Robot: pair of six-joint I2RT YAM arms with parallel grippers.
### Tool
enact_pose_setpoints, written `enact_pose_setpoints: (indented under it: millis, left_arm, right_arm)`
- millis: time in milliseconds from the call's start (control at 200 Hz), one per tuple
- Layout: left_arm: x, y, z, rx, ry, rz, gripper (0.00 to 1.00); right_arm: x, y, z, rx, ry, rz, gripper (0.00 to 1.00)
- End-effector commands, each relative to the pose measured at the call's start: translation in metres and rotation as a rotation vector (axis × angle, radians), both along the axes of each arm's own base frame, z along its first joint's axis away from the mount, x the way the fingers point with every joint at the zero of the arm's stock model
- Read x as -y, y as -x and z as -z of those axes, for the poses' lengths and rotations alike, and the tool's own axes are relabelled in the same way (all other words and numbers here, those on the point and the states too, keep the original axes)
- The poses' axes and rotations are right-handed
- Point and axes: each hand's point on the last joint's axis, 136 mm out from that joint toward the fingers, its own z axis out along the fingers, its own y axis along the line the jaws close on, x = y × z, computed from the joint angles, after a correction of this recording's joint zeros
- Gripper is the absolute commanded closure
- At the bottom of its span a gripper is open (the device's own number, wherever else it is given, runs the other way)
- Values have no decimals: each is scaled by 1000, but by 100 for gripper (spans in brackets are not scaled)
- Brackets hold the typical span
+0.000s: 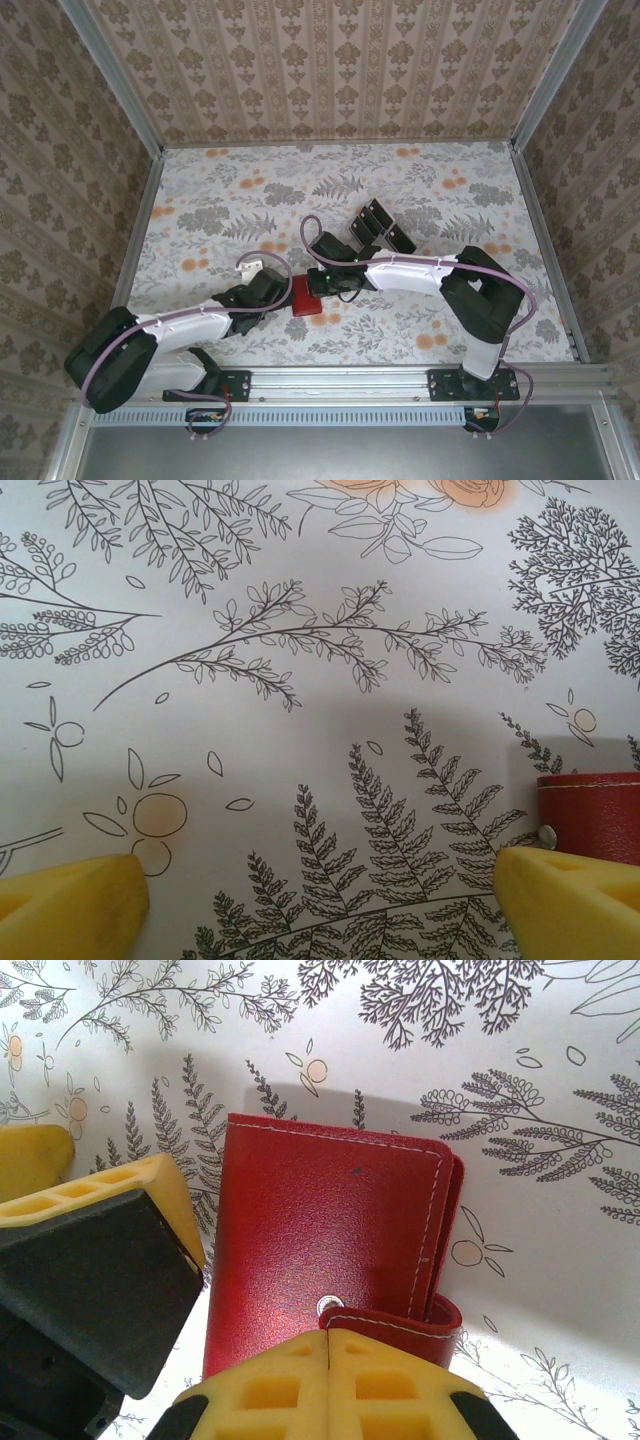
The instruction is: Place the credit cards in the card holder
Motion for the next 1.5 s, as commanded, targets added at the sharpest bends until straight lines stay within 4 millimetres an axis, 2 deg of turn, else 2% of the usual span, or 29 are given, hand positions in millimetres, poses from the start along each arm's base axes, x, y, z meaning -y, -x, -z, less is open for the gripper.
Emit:
enact_pose_setpoints:
  millis: [0, 620, 1125, 1495]
  left_arm:
    - [29, 13, 16, -94, 133, 78, 0]
    - [29, 14, 17, -94, 131, 77, 0]
    - [27, 15, 18, -95, 124, 73, 0]
    - [27, 15, 18, -93, 127, 72, 0]
  right_arm:
    - [-6, -1, -6, 6, -7, -12, 100]
    - [-20, -2, 8, -18, -4, -26, 100]
    - [0, 23, 46, -83, 70, -25, 100]
    - [22, 39, 76, -142, 151, 3, 100]
